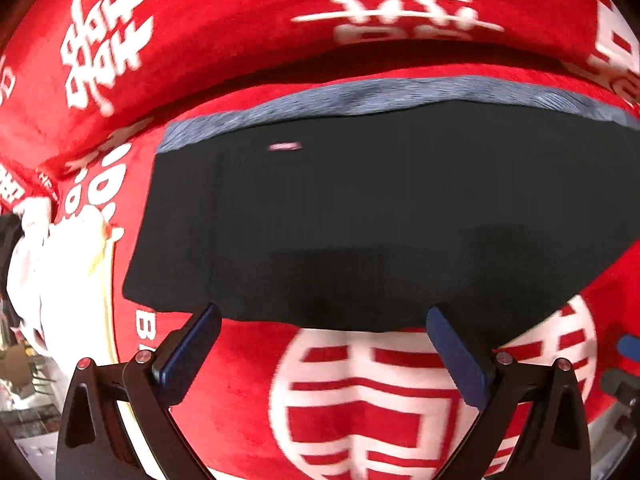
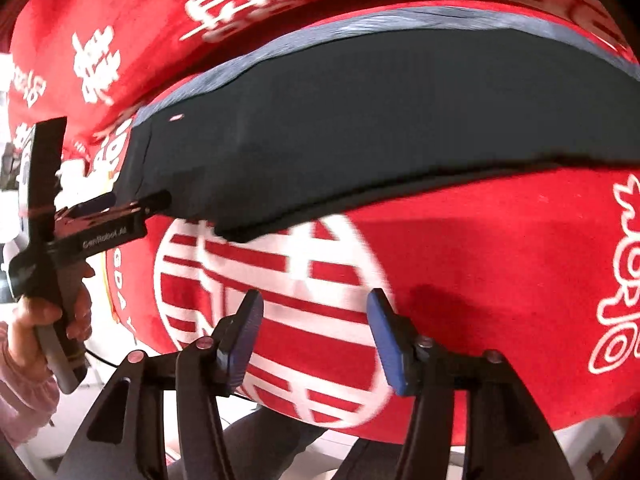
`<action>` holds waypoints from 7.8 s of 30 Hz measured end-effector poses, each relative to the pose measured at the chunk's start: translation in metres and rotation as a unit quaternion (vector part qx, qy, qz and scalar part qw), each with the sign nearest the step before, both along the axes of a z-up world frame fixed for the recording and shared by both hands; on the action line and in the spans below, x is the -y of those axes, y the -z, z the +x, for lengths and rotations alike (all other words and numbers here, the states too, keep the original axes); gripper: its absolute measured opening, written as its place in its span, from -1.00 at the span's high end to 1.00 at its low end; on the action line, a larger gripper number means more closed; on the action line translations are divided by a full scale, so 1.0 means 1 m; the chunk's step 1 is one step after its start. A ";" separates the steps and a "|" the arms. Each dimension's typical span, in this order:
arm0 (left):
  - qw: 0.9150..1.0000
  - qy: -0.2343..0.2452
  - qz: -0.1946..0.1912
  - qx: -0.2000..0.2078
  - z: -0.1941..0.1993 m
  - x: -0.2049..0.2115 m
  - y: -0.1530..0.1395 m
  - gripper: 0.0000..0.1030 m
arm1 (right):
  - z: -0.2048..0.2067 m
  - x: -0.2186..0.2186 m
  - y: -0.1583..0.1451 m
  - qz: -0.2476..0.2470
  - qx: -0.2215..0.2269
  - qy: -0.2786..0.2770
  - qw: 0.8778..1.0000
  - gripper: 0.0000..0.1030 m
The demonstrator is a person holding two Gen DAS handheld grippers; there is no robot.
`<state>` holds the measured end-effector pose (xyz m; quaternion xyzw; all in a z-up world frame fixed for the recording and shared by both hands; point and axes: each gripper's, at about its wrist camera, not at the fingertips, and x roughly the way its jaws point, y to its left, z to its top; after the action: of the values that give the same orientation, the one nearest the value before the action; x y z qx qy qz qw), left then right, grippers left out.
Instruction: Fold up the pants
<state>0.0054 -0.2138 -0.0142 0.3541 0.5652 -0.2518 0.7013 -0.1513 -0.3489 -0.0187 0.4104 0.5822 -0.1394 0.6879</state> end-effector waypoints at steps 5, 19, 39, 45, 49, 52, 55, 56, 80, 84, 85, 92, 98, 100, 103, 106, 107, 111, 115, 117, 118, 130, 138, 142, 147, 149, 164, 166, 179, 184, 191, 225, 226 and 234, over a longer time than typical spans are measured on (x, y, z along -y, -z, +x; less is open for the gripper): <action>1.000 0.018 0.004 -0.005 -0.029 0.035 -0.006 -1.00 | -0.029 0.026 0.000 0.004 -0.002 0.024 1.000 -0.14; 0.996 0.084 0.020 -0.019 -0.115 0.153 0.000 -1.00 | -0.117 0.152 -0.001 -0.025 0.008 0.128 0.991 -0.14; 0.993 0.112 0.040 -0.029 -0.168 0.227 0.018 -1.00 | -0.194 0.272 0.025 -0.077 -0.013 0.292 0.953 -0.14; 0.993 0.106 0.046 -0.033 -0.172 0.226 0.017 -1.00 | -0.192 0.290 0.035 -0.080 -0.007 0.311 0.947 0.76; 0.993 0.105 0.044 -0.031 -0.178 0.227 0.018 -1.00 | -0.193 0.293 0.027 -0.109 -0.008 0.297 0.948 0.76; 0.994 0.101 0.033 -0.035 -0.182 0.229 0.014 -1.00 | -0.205 0.293 0.035 -0.072 0.002 0.319 0.945 0.74; 0.994 0.100 0.013 -0.037 -0.183 0.234 0.003 -1.00 | -0.215 0.287 0.037 -0.030 0.037 0.330 0.943 0.51; 0.994 0.100 0.007 -0.037 -0.184 0.235 0.001 -1.00 | -0.216 0.284 0.037 -0.022 0.045 0.329 0.943 0.43; 0.995 0.079 0.008 -0.061 -0.202 0.267 0.019 -1.00 | -0.231 0.277 0.055 0.004 0.114 0.361 0.925 0.17; 0.995 0.077 0.007 -0.064 -0.204 0.268 0.018 -1.00 | -0.233 0.277 0.056 -0.002 0.134 0.368 0.920 0.17; 0.995 0.078 0.007 -0.063 -0.204 0.269 0.018 -1.00 | -0.233 0.277 0.057 -0.002 0.139 0.370 0.919 0.17; 0.995 0.082 0.007 -0.059 -0.199 0.258 0.027 -1.00 | -0.227 0.282 0.059 -0.006 0.163 0.373 0.913 0.10; 0.995 0.085 0.007 -0.057 -0.201 0.258 0.031 -1.00 | -0.217 0.287 0.062 -0.022 0.171 0.368 0.914 0.09; 0.994 0.089 0.006 -0.054 -0.203 0.258 0.032 -1.00 | -0.212 0.291 0.065 -0.026 0.177 0.370 0.912 0.08; 0.994 0.098 0.005 -0.052 -0.203 0.259 0.030 -1.00 | -0.205 0.298 0.069 -0.026 0.175 0.372 0.911 0.15; 0.994 0.092 -0.024 -0.053 -0.201 0.261 0.014 -0.77 | -0.203 0.301 0.063 -0.023 0.147 0.378 0.914 0.63; 0.993 0.088 -0.049 -0.059 -0.199 0.263 0.005 -0.76 | -0.204 0.300 0.057 -0.027 0.150 0.377 0.914 0.65; 0.987 0.082 -0.121 -0.058 -0.197 0.280 -0.012 -0.76 | -0.199 0.295 0.033 -0.054 0.166 0.346 0.922 0.69; 0.981 0.080 -0.145 -0.103 -0.210 0.296 0.021 -0.76 | -0.193 0.291 0.016 -0.069 0.175 0.326 0.926 0.71; 0.979 0.066 -0.142 -0.129 -0.216 0.293 0.043 -0.76 | -0.187 0.289 0.010 -0.079 0.175 0.312 0.930 0.72; 0.979 0.078 -0.159 -0.102 -0.222 0.290 0.043 -0.77 | -0.184 0.287 0.009 -0.078 0.175 0.305 0.933 0.72; 0.968 0.063 -0.194 -0.144 -0.172 0.249 0.013 -0.79 | -0.117 0.236 -0.060 -0.193 0.159 0.171 0.953 0.72; 0.981 0.020 -0.184 -0.061 -0.079 0.142 -0.019 -0.79 | -0.012 0.139 -0.060 -0.268 0.103 0.018 0.958 0.63; 0.989 -0.023 -0.144 -0.040 -0.031 0.087 -0.008 -0.79 | 0.048 0.077 -0.018 -0.286 0.033 -0.071 0.955 0.46; 0.993 -0.056 -0.100 -0.028 0.006 0.031 0.009 -0.79 | 0.086 -0.007 0.034 -0.365 -0.088 -0.193 0.907 0.08; 0.992 -0.060 -0.103 -0.031 0.014 0.020 0.008 -0.79 | 0.080 -0.021 0.022 -0.362 -0.067 -0.200 0.908 -0.07; 0.981 0.012 -0.160 -0.112 -0.033 0.083 0.026 -0.79 | -0.022 0.099 0.048 0.148 0.160 0.278 0.936 -0.09; 0.985 0.021 -0.134 -0.107 -0.040 0.091 0.041 -0.79 | -0.026 0.102 0.061 0.166 0.159 0.302 0.925 -0.09; 0.989 -0.013 -0.130 -0.076 -0.037 0.082 0.031 -0.99 | -0.014 0.099 0.035 0.146 0.157 0.231 0.949 0.91; 0.992 -0.049 -0.106 -0.051 -0.022 0.054 0.022 -0.98 | -0.009 0.083 0.080 0.147 0.115 0.219 0.958 0.91; 0.992 -0.038 -0.117 -0.034 -0.018 0.079 -0.006 -0.98 | 0.009 0.091 0.020 0.095 0.119 0.065 0.986 0.13; 0.995 -0.078 -0.039 -0.040 -0.024 0.083 0.010 -1.00 | -0.016 0.179 -0.009 -0.076 0.081 0.039 0.993 -0.17; 0.995 -0.087 -0.034 -0.038 -0.024 0.077 0.008 -1.00 | -0.002 0.167 -0.010 -0.069 0.085 0.023 0.994 -0.17; 0.992 -0.120 -0.027 -0.041 -0.026 0.027 0.004 -1.00 | 0.064 0.104 0.011 -0.050 0.065 -0.070 0.994 -0.17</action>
<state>-0.0207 -0.2410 -0.0180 0.2540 0.6246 -0.1951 0.7122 -0.0871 -0.4529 -0.0298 0.3416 0.5556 -0.0928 0.7524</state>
